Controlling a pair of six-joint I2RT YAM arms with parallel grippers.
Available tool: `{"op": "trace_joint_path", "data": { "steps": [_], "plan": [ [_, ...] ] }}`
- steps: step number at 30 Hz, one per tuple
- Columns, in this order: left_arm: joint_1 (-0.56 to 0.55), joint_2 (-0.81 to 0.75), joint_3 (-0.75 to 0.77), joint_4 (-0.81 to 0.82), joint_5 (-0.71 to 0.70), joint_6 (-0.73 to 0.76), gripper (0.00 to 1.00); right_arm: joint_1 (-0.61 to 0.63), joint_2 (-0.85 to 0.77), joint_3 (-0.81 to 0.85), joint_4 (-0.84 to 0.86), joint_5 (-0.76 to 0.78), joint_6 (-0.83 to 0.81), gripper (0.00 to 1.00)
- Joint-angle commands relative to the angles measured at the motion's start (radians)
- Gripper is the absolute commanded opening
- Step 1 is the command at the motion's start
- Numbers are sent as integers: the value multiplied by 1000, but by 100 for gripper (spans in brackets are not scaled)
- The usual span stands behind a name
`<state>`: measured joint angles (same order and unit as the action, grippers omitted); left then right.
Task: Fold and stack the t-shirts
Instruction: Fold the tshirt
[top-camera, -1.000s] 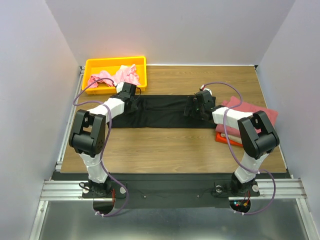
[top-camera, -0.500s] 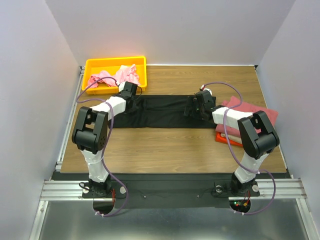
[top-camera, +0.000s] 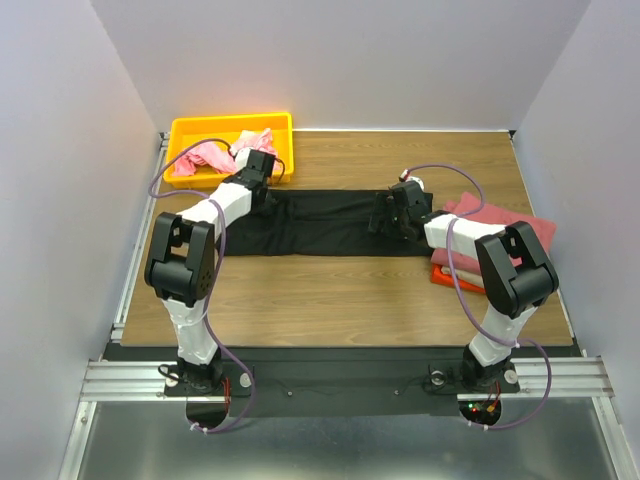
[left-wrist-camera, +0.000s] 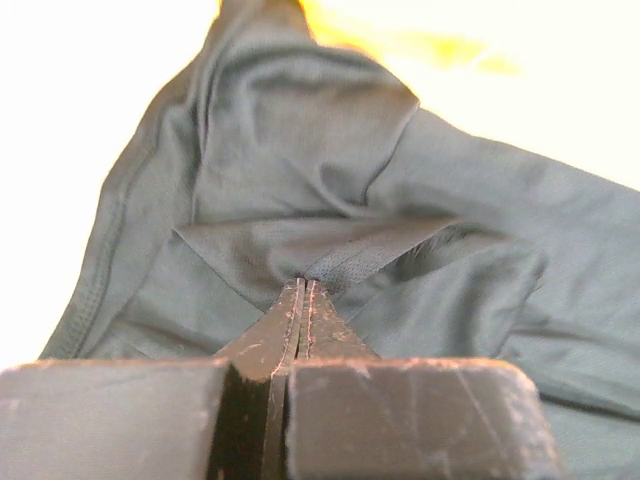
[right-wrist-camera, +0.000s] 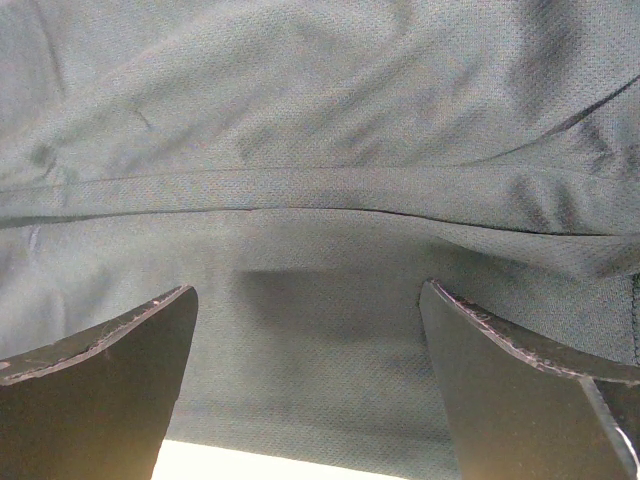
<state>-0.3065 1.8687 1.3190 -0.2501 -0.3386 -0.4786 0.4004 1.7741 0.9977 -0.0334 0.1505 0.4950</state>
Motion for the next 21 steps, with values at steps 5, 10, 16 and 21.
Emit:
{"op": "trace_joint_path", "data": {
  "steps": [5,10,16,21],
  "plan": [
    [26,50,147,-28,-79,37,0,-2,54,-22,-112,32,-10,100],
    [26,90,203,9,-68,71,2,-2,67,-14,-114,37,-13,100],
    [30,124,269,-40,-109,45,45,-2,50,-18,-120,49,-15,100],
    [32,61,264,-52,-100,31,74,-3,39,-22,-122,52,-15,100]
  ]
}}
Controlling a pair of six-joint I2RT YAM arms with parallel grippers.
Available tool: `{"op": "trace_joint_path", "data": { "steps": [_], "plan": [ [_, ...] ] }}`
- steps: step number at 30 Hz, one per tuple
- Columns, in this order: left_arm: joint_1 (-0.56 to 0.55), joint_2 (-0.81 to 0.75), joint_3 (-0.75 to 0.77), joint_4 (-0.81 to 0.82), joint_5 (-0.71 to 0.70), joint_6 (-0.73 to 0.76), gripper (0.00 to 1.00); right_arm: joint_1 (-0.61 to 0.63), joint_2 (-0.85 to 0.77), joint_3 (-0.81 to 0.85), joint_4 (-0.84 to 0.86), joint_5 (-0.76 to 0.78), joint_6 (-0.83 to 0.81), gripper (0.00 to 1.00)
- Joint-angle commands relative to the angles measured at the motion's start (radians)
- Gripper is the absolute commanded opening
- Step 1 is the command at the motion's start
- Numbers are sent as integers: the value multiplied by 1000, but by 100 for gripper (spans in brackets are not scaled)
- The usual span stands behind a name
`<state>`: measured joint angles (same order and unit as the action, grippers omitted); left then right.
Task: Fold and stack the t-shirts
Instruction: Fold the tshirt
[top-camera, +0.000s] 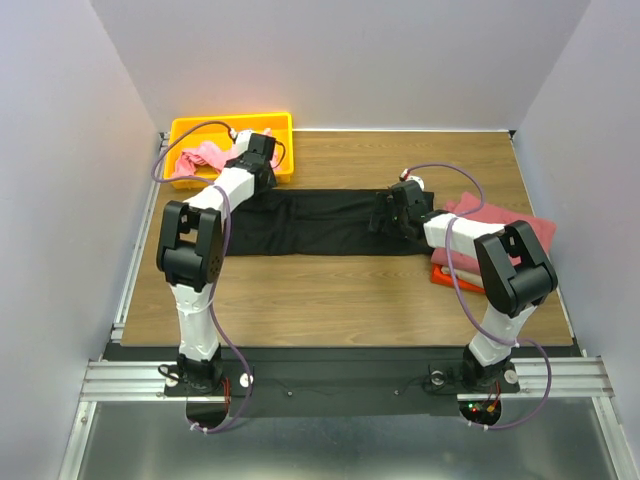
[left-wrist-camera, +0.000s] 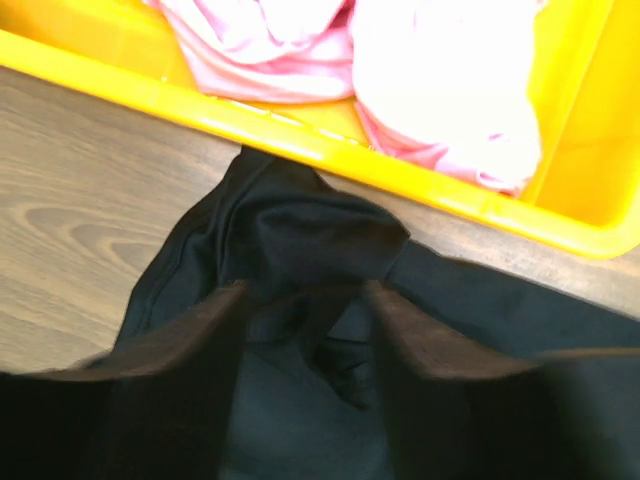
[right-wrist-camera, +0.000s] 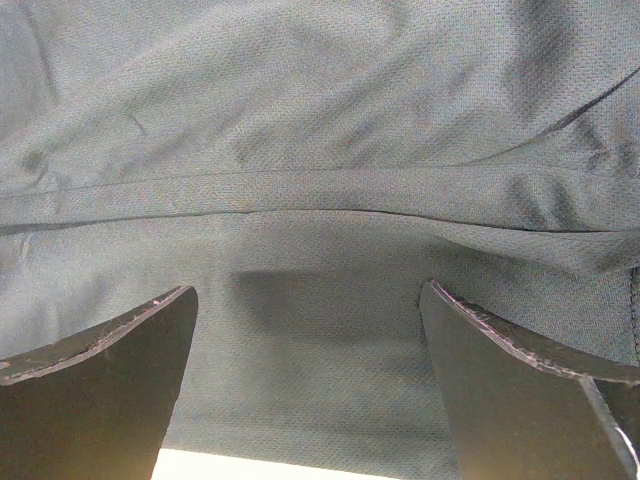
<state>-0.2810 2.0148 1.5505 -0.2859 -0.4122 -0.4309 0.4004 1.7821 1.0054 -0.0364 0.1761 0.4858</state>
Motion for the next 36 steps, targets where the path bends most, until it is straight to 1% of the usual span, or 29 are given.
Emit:
{"op": "trace_joint_path", "data": {
  "steps": [1,2,3,6,7,8,12,16,20,25,29,36],
  "plan": [
    [6,-102,17,-15,-19,-22,88,-2,31,-30,-120,33,-7,100],
    [6,-140,-3,-12,-10,-26,96,-2,30,-31,-120,33,-6,100],
    [5,-163,-56,0,19,-38,98,-2,28,-31,-120,33,-6,100],
    [-3,-260,-205,68,102,-58,98,-2,27,-30,-120,28,-6,100],
    [-9,-298,-243,124,136,-52,98,-2,27,-31,-120,28,-6,100],
    [-10,-309,-309,152,206,-54,98,-2,28,-31,-120,23,-4,100],
    [-15,-301,-389,270,350,-71,98,-2,31,-28,-120,22,-4,100],
    [-15,-225,-362,281,389,-71,98,-2,36,-30,-122,16,0,100],
    [-15,-189,-342,338,406,-62,98,-2,46,-24,-122,13,-1,100],
    [-15,-154,-310,350,408,-48,98,-2,48,-22,-122,14,-6,100],
    [-12,-119,-273,358,360,-39,98,-2,51,-21,-122,14,-7,100],
    [14,-44,-127,353,267,-52,98,-2,54,-19,-123,13,-9,100]
  ]
}}
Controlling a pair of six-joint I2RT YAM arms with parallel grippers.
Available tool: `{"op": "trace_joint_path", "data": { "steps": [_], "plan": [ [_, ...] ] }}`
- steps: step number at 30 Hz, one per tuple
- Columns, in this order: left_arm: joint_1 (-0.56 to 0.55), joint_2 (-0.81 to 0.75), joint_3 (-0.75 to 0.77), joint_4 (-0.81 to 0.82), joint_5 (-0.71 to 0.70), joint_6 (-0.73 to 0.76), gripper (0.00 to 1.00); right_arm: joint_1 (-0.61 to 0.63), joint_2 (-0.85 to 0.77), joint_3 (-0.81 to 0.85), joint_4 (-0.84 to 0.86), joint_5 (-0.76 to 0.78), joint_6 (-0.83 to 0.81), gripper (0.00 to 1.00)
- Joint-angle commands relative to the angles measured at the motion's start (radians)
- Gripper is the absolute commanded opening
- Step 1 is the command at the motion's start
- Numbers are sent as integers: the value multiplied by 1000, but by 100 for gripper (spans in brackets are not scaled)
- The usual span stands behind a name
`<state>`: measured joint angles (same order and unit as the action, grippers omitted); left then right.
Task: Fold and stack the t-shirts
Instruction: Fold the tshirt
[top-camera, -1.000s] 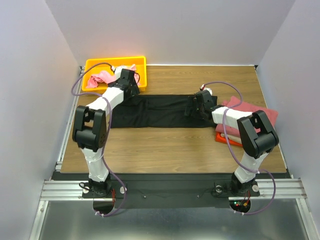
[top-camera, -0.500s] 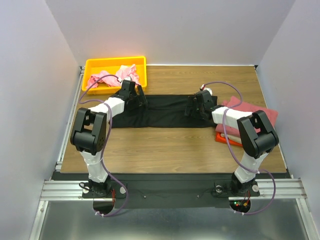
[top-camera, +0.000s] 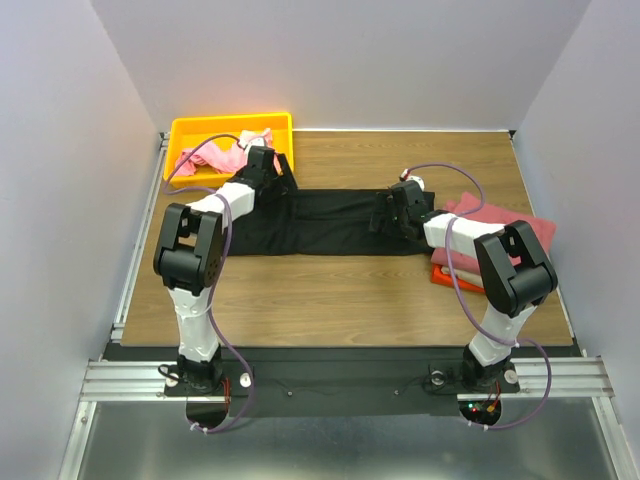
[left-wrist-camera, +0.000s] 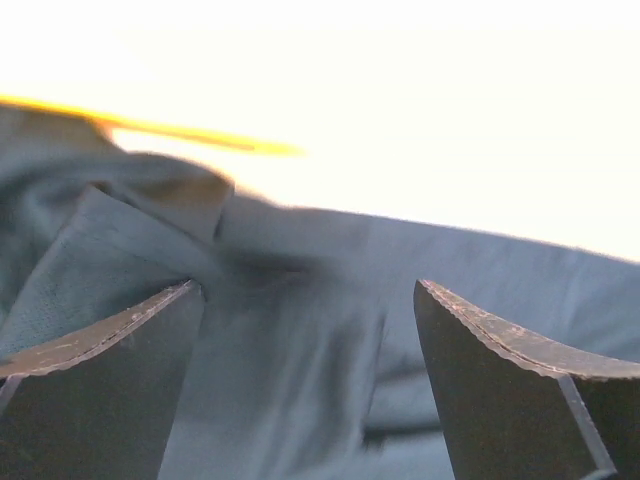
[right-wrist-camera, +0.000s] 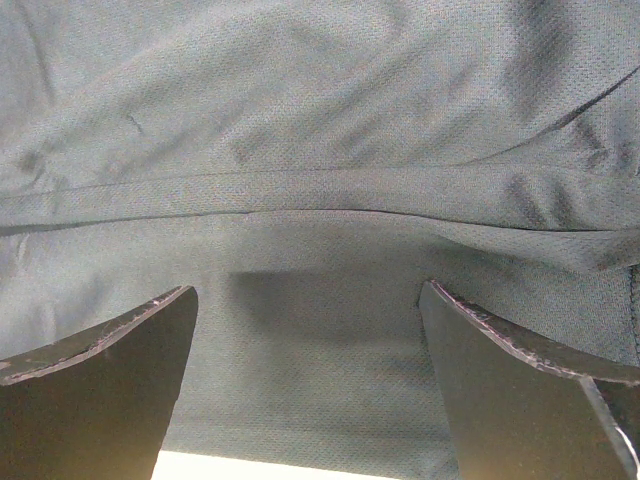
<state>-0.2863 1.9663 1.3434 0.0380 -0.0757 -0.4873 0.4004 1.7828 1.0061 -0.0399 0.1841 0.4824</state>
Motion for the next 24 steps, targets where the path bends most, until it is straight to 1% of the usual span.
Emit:
{"op": "trace_joint_path", "data": {
  "steps": [1,5,8,10,11,12,14,15,17,19,24],
  "plan": [
    [22,5,88,27,-78,4,98,-2,50,-20,-120,5,-7,100],
    [30,-36,105,-3,-125,-10,98,-2,35,-20,-121,5,-7,100],
    [29,-96,60,-3,-93,-13,98,-2,12,-14,-121,2,-10,100],
    [19,-133,1,-1,-85,-25,98,-3,-2,-3,-121,-3,-10,100],
    [13,-176,-25,2,-87,-33,98,-2,-9,0,-121,-6,-7,100],
    [9,-197,-86,10,-91,-46,98,-2,-20,9,-121,-9,-5,100],
    [-1,-262,-159,54,-84,-59,98,-2,-26,22,-121,-5,-1,100],
    [-1,-282,-227,69,-73,-65,98,-2,-26,32,-121,1,2,100],
    [-1,-306,-280,98,-70,-77,98,-2,-16,66,-121,27,8,100],
    [-1,-311,-314,114,-78,-82,98,-3,-2,91,-123,37,9,100],
    [1,-227,-293,117,-15,-82,98,-9,56,201,-123,52,-14,100]
  ]
}}
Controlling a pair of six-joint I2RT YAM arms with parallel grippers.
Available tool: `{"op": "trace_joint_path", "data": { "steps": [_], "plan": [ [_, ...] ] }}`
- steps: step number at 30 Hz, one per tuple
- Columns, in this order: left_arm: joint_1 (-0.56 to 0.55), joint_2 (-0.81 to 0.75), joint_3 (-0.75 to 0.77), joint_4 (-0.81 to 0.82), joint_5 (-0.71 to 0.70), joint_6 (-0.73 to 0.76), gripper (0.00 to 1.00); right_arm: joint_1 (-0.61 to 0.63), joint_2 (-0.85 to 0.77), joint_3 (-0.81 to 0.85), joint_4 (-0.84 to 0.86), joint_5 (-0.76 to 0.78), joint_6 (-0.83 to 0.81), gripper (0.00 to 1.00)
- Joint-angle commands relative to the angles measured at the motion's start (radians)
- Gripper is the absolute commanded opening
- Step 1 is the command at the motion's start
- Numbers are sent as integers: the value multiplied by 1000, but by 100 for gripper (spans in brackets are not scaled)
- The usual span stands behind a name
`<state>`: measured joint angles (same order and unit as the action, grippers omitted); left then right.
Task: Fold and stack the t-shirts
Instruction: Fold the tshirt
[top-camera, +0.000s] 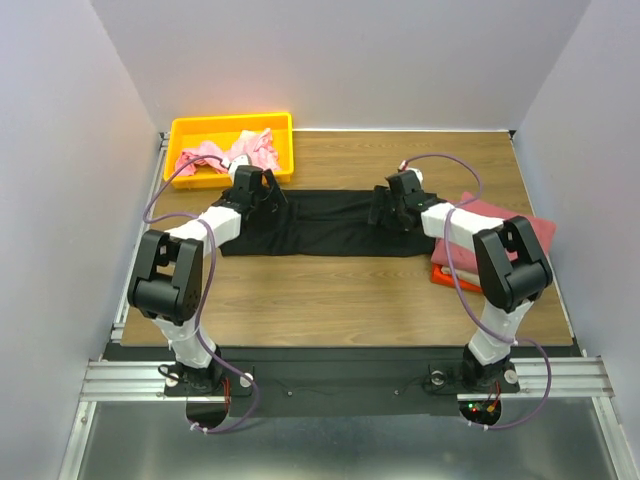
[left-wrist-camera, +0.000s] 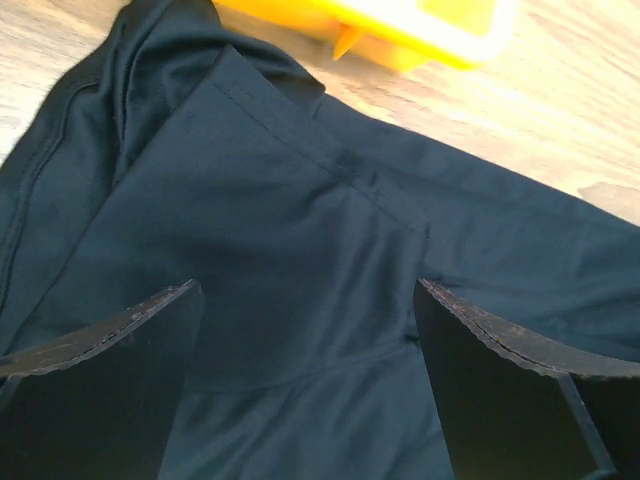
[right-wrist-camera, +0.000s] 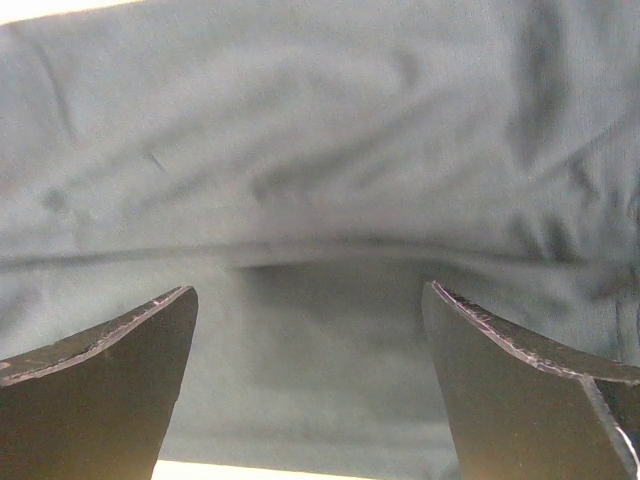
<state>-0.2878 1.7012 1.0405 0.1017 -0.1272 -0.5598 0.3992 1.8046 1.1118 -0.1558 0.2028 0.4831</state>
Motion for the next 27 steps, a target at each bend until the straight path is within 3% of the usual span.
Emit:
{"op": "trace_joint_path", "data": {
  "steps": [1,14,27],
  "plan": [
    [4,52,13,50,35,-14,98,-11,48,112,-8,35,-20,100],
    [65,126,-17,43,49,-8,98,-48,331,353,-11,3,-90,100],
    [142,101,-10,-29,34,-6,98,-11,156,30,-5,-186,-9,99]
  ]
}}
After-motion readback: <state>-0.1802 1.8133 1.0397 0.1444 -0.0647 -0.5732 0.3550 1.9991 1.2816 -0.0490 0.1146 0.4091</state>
